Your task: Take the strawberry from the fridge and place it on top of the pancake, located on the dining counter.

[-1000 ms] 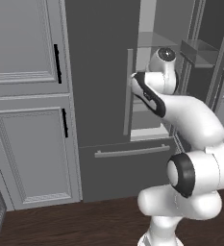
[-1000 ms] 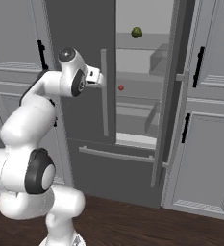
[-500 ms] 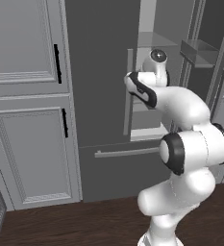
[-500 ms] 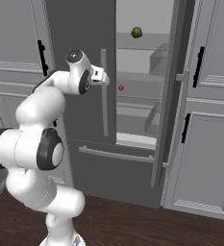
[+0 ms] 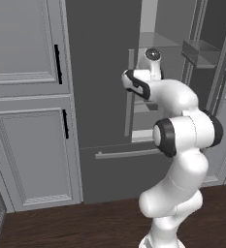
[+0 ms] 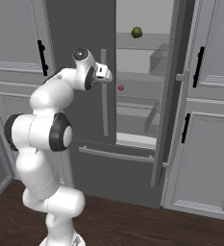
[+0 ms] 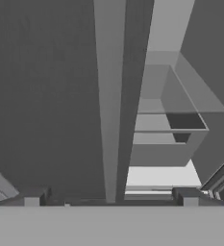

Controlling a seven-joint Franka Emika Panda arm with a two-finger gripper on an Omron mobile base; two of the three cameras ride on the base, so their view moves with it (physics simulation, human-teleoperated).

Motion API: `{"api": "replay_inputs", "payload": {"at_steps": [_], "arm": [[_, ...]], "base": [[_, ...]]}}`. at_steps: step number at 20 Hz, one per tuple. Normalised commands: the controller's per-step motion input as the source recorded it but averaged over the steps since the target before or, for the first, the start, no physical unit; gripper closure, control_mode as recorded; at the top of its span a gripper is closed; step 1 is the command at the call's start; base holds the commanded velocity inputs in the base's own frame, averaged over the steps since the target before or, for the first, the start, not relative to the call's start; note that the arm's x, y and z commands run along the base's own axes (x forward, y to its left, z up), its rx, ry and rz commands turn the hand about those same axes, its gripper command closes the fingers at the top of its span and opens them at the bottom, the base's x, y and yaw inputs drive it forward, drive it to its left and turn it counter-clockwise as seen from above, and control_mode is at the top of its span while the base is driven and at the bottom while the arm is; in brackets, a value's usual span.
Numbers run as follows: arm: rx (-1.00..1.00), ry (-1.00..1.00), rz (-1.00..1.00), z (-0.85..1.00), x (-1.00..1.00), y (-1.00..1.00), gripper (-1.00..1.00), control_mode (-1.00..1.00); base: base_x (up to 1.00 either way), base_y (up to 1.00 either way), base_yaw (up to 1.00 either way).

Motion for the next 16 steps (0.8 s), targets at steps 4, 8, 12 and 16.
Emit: {"api": "replay_inputs", "payload": {"at_steps": [4,8,12,16], "arm": [[0.0,-0.03,0.0,-0.17,0.55,0.05,-1.0,-1.0],[0.0,-0.03,0.0,-0.12,0.51,0.04,-1.0,-1.0],[0.0,-0.01,0.0,-0.15,0.4,0.0,-1.0,-1.0],[0.0,0.0,0.0,-0.16,0.44,0.0,-1.0,-1.0]], "base": [[0.0,0.0,0.0],[0.0,0.0,0.0],[0.0,0.0,0.0],[0.0,0.0,0.0]]}}
